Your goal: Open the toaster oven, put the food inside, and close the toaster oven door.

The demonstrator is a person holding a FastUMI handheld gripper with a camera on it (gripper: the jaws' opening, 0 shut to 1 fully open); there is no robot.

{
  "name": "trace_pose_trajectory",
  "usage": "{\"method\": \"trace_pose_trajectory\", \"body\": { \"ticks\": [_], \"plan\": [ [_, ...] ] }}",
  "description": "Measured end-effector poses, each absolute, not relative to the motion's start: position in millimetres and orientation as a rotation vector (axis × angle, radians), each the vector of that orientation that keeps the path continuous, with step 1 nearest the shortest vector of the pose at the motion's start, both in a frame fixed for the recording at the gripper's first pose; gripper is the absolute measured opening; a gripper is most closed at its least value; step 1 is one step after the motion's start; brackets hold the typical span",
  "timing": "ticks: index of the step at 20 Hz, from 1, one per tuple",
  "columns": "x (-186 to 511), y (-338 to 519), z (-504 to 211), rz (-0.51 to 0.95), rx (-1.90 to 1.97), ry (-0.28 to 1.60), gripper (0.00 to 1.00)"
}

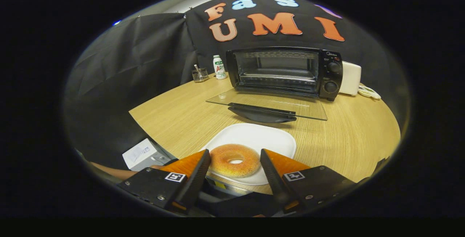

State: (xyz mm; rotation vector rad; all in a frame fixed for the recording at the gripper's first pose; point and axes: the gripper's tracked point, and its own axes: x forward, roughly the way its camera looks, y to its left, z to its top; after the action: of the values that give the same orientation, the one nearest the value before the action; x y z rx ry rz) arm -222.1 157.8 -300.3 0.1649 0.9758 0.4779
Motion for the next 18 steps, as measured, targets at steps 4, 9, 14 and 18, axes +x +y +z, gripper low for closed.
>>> {"method": "trace_pose_trajectory", "body": {
  "ticks": [4, 9, 14, 18],
  "plan": [
    [-233, 166, -307, 0.485, 0.225, 1.030, 0.87],
    [-226, 166, -305, 0.462, 0.259, 1.024, 0.79],
    [-224, 170, -300, 0.467, 0.333, 1.037, 0.55],
    [-210, 175, -292, 0.439, 0.470, 1.016, 0.44]
  ]
}}
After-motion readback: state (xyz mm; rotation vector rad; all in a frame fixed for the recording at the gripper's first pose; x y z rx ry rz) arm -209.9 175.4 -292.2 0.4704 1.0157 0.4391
